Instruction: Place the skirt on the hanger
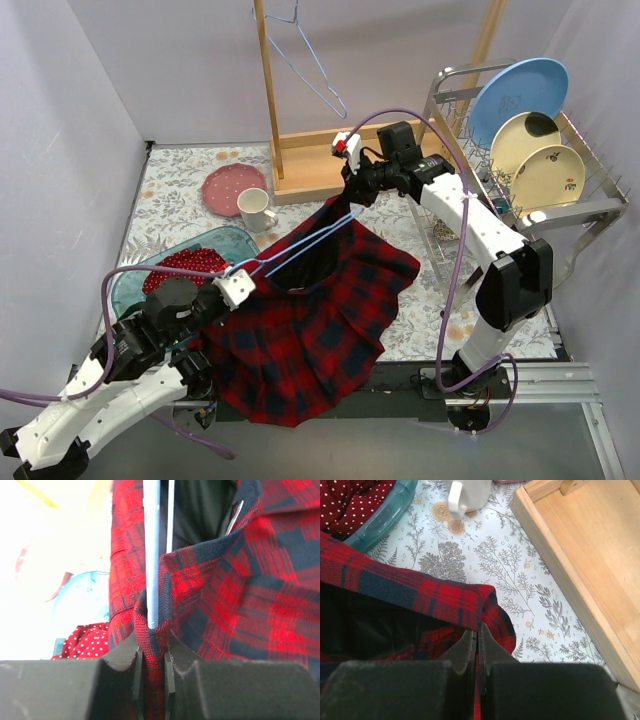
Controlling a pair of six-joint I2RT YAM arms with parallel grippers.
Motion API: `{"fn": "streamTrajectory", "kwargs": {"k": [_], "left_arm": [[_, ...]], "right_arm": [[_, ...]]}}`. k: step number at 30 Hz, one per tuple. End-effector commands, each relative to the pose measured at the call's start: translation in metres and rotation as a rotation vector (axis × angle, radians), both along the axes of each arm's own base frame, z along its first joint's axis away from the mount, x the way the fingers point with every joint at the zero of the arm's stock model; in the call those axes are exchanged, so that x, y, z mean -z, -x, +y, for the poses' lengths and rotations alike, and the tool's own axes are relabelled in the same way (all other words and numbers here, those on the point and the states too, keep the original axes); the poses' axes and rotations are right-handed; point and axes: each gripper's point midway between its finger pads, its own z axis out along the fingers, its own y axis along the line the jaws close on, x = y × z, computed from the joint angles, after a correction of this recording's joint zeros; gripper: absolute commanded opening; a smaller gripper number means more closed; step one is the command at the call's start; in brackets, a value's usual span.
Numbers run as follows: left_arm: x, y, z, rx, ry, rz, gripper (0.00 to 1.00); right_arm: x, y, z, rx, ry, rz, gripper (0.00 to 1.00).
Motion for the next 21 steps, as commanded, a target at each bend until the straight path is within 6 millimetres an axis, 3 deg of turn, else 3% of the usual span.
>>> {"fn": "streamTrajectory", "kwargs": {"k": [1, 5, 15, 21], "left_arm": [[-0.002, -0.004, 0.021, -0.136, -0.002, 0.015, 0.0], [0.009, -0.01, 0.027, -0.19, -0.043, 0.035, 0.0], [0.031, -0.025, 0.021, -0.249, -0.162, 0.122, 0.0], [0.035, -0.032, 0.02, -0.298, -0.21, 0.154, 0.0]], "right_arm": [[-0.021, -0.033, -0.03, 0.136, -0.003, -0.108, 0.01], [-0.037, -0.041, -0.038, 0.212, -0.023, -0.13, 0.01], [-0.07, -0.038, -0.037, 0.238, -0.107, -0.171, 0.01], [-0.078, -0.046, -0.043, 0.285, -0.1, -0.203, 0.01]]}}
